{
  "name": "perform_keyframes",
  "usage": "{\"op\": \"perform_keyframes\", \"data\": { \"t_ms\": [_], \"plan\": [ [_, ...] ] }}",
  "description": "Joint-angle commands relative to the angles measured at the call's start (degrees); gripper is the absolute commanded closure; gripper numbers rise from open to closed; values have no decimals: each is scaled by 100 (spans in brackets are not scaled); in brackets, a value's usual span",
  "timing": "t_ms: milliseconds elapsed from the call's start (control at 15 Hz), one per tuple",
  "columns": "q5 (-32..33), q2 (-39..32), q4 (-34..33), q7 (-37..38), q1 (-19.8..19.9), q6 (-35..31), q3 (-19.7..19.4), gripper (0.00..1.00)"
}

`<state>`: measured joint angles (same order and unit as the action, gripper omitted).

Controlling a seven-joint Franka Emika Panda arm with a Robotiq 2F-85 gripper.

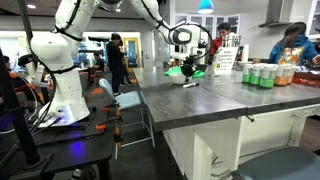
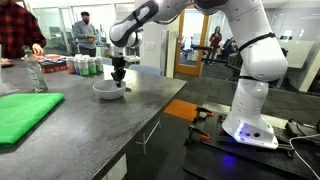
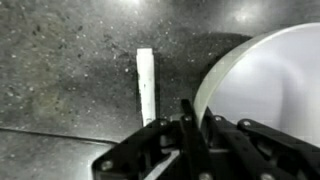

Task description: Pick up the bowl and move it to the right.

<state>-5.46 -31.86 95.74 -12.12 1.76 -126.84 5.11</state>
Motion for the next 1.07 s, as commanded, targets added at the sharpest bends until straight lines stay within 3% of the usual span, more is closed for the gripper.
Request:
{"op": "perform_keyframes", "data": {
  "t_ms": [0,200,467,1000],
  "plan": [
    [-151,352,215,-115,29,-185,66,100],
    [-317,580,123,-51,86,-196,51,99],
    [-319,702,89,478,205,-234,-293,99],
    [-862,166,-330,1564,806,-101,-878,99]
  ]
}}
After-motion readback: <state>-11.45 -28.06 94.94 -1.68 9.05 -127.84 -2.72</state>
